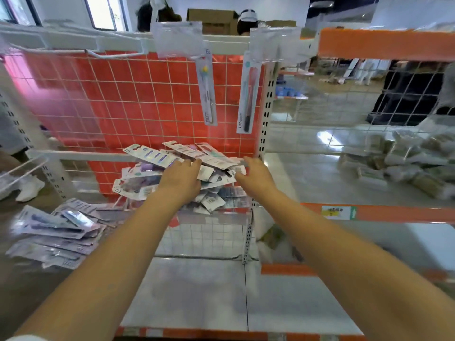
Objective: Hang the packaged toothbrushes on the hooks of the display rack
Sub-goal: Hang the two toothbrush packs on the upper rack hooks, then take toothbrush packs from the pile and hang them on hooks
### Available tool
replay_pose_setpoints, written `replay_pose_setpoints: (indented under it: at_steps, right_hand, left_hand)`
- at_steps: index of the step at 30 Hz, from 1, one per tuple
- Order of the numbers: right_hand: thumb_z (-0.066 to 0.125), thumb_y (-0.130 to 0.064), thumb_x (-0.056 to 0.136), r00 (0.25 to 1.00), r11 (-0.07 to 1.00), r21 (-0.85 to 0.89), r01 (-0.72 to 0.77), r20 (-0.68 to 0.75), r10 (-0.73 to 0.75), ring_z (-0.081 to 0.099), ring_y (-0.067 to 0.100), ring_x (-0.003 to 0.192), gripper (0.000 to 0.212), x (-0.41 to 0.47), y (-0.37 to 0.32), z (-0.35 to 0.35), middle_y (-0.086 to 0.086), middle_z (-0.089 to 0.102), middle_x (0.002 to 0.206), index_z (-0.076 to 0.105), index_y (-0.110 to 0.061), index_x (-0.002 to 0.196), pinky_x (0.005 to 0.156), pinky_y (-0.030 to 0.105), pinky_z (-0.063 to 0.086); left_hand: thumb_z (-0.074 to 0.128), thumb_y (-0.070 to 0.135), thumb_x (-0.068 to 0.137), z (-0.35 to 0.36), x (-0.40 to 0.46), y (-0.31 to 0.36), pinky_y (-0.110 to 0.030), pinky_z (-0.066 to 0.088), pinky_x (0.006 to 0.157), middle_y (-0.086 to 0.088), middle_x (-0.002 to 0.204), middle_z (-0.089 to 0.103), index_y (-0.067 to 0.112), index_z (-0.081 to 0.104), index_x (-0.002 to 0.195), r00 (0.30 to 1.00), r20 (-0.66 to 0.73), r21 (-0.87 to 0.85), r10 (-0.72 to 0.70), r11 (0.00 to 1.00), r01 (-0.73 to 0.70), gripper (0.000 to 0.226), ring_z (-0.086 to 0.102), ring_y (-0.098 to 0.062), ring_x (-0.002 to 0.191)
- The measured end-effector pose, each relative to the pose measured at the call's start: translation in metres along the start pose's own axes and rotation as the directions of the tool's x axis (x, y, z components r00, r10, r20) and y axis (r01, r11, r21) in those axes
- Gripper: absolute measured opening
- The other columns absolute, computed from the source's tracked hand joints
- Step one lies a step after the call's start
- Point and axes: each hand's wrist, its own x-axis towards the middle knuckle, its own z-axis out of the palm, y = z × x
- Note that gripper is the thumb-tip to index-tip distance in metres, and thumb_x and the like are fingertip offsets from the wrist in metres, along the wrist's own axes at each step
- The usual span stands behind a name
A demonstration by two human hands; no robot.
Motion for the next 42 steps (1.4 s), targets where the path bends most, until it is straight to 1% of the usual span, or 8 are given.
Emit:
replay_pose_setpoints:
  at_steps: [2,7,12,17,23,26,36,42]
  right_hand:
    - [0.053,-0.018,0.083,1.000,1.000,0.026,0.016,0.013,-0.016,0.055,0.028,0.106,0.039,-0.009,-0.001,0.003,0.009,0.058,0.119,0.056,-0.012,0.121,0.091,0.042,0.049]
    - [0.053,-0.012,0.087,0.997,0.998,0.016,0.069,0.024,-0.069,0.056,0.025,0.108,0.040,-0.021,-0.004,0.011,0.008,0.057,0.128,0.055,-0.013,0.127,0.083,0.027,0.042]
    - [0.053,-0.013,0.084,0.996,0.997,-0.001,0.072,0.047,-0.072,0.048,0.027,0.120,0.046,-0.016,-0.015,0.029,0.012,0.051,0.134,0.051,-0.008,0.130,0.095,0.032,0.040]
    - [0.053,-0.012,0.084,0.994,0.995,-0.002,0.097,0.042,-0.097,0.051,0.028,0.113,0.039,0.002,-0.038,0.045,0.013,0.057,0.122,0.056,-0.007,0.123,0.090,0.033,0.041]
    - [0.049,-0.010,0.087,0.991,0.996,-0.043,0.075,-0.112,-0.079,0.047,0.027,0.116,0.039,0.029,-0.059,0.053,0.010,0.052,0.123,0.056,-0.010,0.125,0.095,0.039,0.042]
    - [0.048,-0.010,0.089,0.981,0.993,-0.076,0.093,-0.162,-0.104,0.041,0.023,0.114,0.036,0.044,-0.063,0.057,0.007,0.050,0.119,0.056,-0.011,0.124,0.093,0.033,0.036]
    - [0.056,-0.029,0.086,0.997,0.970,-0.244,0.007,0.079,0.012,0.044,0.029,0.124,0.051,0.086,-0.072,0.065,0.009,0.051,0.134,0.046,-0.020,0.135,0.106,0.044,0.034]
    - [0.059,-0.021,0.083,0.992,0.990,-0.107,-0.088,0.082,0.097,0.052,0.029,0.117,0.052,0.088,-0.073,0.071,0.011,0.056,0.130,0.049,-0.020,0.134,0.096,0.036,0.044]
  left_hand:
    - [0.046,0.024,0.092,0.003,-0.014,-0.001,-0.041,0.042,0.086,-0.014,0.130,0.046,0.012,0.027,0.142,1.000,-0.007,0.013,-0.001,1.000,0.001,0.055,0.043,-0.033,0.119]
    - [0.046,0.024,0.092,0.010,-0.037,-0.014,-0.040,0.042,0.087,-0.013,0.131,0.047,0.011,0.030,0.140,1.000,-0.016,-0.002,-0.019,1.000,0.019,0.052,0.045,-0.032,0.117]
    - [0.047,0.021,0.091,0.012,-0.043,-0.037,-0.040,0.041,0.089,-0.012,0.135,0.044,0.012,0.030,0.141,0.998,-0.032,-0.033,-0.049,0.998,0.048,0.053,0.043,-0.030,0.120]
    - [0.051,0.020,0.089,0.010,-0.031,-0.068,-0.042,0.043,0.090,-0.012,0.132,0.046,0.011,0.034,0.139,0.997,-0.044,-0.019,-0.065,0.998,0.065,0.053,0.044,-0.030,0.118]
    - [0.050,0.018,0.089,0.004,-0.005,-0.095,-0.041,0.044,0.089,-0.011,0.126,0.050,0.012,0.037,0.138,0.998,-0.040,-0.043,0.046,0.998,-0.048,0.050,0.046,-0.029,0.115]
    - [0.050,0.016,0.089,0.002,0.009,-0.105,-0.042,0.044,0.092,-0.011,0.128,0.051,0.012,0.037,0.139,0.990,-0.102,-0.069,0.093,0.993,-0.100,0.052,0.046,-0.028,0.116]
    - [0.053,0.015,0.084,0.011,0.034,-0.115,-0.033,0.026,0.108,-0.007,0.140,0.042,0.013,0.034,0.143,0.942,-0.038,-0.069,0.334,0.939,-0.336,0.062,0.035,-0.023,0.129]
    - [0.053,0.018,0.085,0.017,0.041,-0.114,-0.034,0.026,0.109,-0.002,0.141,0.040,0.018,0.031,0.144,0.930,-0.015,-0.078,0.368,0.927,-0.368,0.064,0.033,-0.020,0.130]
